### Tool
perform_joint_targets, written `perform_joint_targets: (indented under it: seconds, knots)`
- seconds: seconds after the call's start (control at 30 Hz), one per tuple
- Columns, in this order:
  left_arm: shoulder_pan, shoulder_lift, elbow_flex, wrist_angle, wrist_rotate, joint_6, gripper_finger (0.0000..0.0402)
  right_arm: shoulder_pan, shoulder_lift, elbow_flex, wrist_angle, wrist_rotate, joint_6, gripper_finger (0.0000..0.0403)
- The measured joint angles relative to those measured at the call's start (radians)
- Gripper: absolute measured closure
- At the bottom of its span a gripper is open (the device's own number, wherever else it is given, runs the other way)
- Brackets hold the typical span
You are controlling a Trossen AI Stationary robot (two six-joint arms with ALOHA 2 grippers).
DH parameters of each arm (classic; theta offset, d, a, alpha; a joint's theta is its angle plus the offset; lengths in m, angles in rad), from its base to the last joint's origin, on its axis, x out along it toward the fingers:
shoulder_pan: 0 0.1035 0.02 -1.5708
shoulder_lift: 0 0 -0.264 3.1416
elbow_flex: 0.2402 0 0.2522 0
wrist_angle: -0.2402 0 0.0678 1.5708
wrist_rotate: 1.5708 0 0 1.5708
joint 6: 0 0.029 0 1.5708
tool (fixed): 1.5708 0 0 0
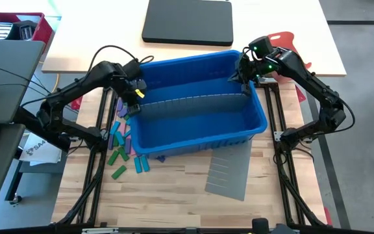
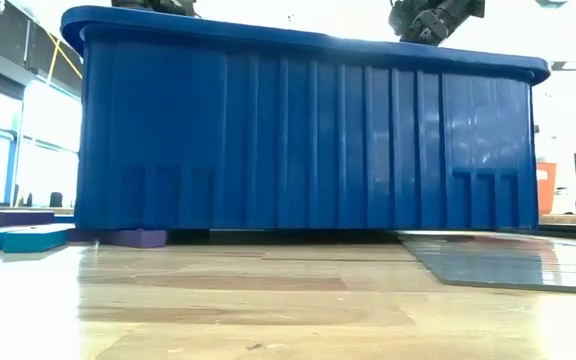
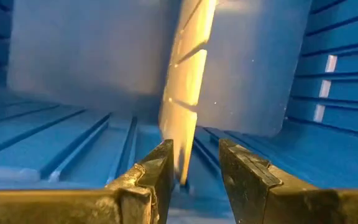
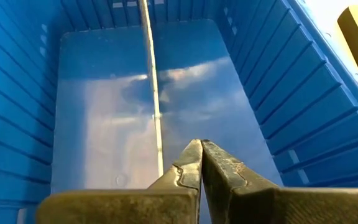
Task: Sort blocks
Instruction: Insert the bin divider into the blue bin
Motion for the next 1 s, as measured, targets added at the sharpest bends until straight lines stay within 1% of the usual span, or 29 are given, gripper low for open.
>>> perform_joint_targets:
  seconds: [0.2,0.3,0.4,0.57,0.6,0.73,0.93,1.0]
  knots:
    - [-0.023,0.001,-0.034,0.049,-0.023,0.000,0.0280,0.000,0.000,0.000,0.000,-0.001,-0.003,0.0399]
    - [-0.026,0.001,-0.051,0.060,-0.037,0.002,0.0289,0.000,0.000,0.000,0.000,-0.002,-0.009,0.0399]
    - [-0.026,0.001,-0.068,0.063,-0.038,0.004,0.0315,0.000,0.000,0.000,0.000,-0.002,-0.011,0.0399]
    - [-0.025,0.002,-0.058,0.049,-0.045,0.003,0.0387,0.000,0.000,0.000,0.000,-0.004,-0.011,0.0399]
    - [-0.025,0.002,-0.050,0.048,-0.044,0.004,0.0393,0.000,0.000,0.000,0.000,-0.004,-0.011,0.0399]
    - [-0.023,0.002,-0.018,0.042,-0.037,-0.005,0.0390,0.000,0.000,0.000,0.000,-0.004,-0.011,0.0399]
    - [-0.021,0.002,0.025,0.058,0.021,-0.028,0.0397,0.000,0.000,0.000,0.011,-0.004,-0.011,0.0399]
    - [-0.017,0.002,0.031,0.066,0.056,-0.035,0.0398,0.000,0.000,0.000,0.017,-0.004,-0.011,0.0399]
